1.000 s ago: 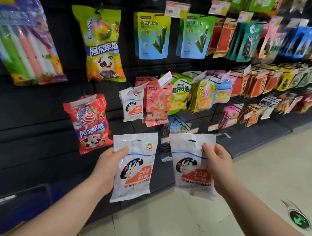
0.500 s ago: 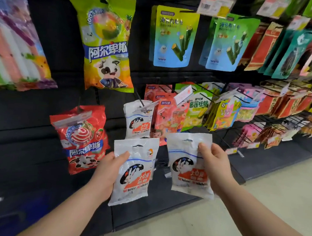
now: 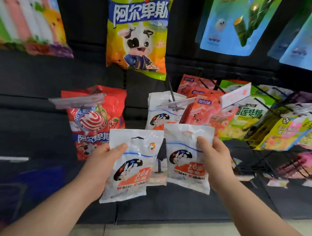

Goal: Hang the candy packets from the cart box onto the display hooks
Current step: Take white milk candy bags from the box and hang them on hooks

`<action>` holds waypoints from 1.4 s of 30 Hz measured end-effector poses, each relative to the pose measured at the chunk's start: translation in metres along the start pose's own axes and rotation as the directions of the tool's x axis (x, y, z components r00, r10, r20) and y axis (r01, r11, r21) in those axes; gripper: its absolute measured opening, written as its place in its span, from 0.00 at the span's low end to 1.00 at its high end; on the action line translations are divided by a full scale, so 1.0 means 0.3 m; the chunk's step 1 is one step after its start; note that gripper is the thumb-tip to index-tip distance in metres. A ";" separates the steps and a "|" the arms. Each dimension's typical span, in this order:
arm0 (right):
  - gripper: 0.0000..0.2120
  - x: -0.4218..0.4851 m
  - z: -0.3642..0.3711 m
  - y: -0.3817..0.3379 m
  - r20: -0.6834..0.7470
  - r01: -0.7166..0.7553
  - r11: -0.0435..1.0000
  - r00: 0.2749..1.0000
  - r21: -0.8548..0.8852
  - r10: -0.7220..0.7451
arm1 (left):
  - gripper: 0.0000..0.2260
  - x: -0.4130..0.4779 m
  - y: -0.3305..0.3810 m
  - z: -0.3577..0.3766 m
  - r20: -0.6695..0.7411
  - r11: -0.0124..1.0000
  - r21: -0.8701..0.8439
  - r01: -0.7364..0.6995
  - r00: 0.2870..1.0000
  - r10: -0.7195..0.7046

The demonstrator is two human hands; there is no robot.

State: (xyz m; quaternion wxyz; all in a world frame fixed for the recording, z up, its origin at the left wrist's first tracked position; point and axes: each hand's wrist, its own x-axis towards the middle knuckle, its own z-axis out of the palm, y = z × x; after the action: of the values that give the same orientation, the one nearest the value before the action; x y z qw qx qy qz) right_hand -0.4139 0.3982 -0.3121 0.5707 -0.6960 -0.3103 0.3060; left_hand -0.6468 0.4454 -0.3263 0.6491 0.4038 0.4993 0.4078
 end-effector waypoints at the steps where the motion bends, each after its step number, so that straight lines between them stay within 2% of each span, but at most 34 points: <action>1: 0.07 0.019 0.011 0.012 0.016 0.012 1.000 1.000 0.006 -0.012 | 0.06 0.012 -0.011 0.004 -0.006 1.000 -0.014 -0.005 1.000 0.005; 6: 0.05 0.096 0.065 0.036 0.086 0.091 0.991 0.991 0.095 -0.099 | 0.09 0.062 -0.051 0.022 -0.035 0.992 -0.111 -0.052 0.998 0.048; 12: 0.04 0.145 0.124 0.027 0.111 0.199 0.964 0.969 0.174 -0.220 | 0.06 0.096 -0.070 0.044 -0.112 0.979 -0.155 -0.130 0.987 0.113; 22: 0.05 0.201 0.176 0.018 0.098 0.176 0.932 0.971 0.316 -0.217 | 0.03 0.147 -0.094 0.086 -0.135 0.973 -0.139 -0.186 0.976 0.168; 32: 0.08 0.249 0.200 0.021 0.050 0.188 0.944 0.977 0.270 -0.209 | 0.07 0.154 -0.086 0.115 -0.117 0.968 -0.141 -0.207 0.974 0.192; 36: 0.07 0.261 0.214 0.020 0.049 0.206 0.949 0.974 0.241 -0.223 | 0.04 0.157 -0.085 0.118 -0.106 0.970 -0.142 -0.200 0.977 0.186; 39: 0.11 0.282 0.236 0.027 0.027 0.192 0.957 0.979 0.217 -0.203 | 0.03 0.162 -0.084 0.119 -0.101 0.972 -0.131 -0.195 0.978 0.182; 42: 0.09 0.319 0.263 0.032 0.010 0.196 0.952 0.979 0.234 -0.204 | 0.03 0.170 -0.085 0.120 -0.090 0.972 -0.134 -0.195 0.979 0.184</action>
State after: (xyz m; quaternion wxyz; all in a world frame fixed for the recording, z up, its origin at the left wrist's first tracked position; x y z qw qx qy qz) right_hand -0.4153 0.5193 -0.3412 0.6707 -0.5844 -0.3507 0.2924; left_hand -0.5999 0.4800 -0.3601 0.6143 0.3864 0.4529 0.5178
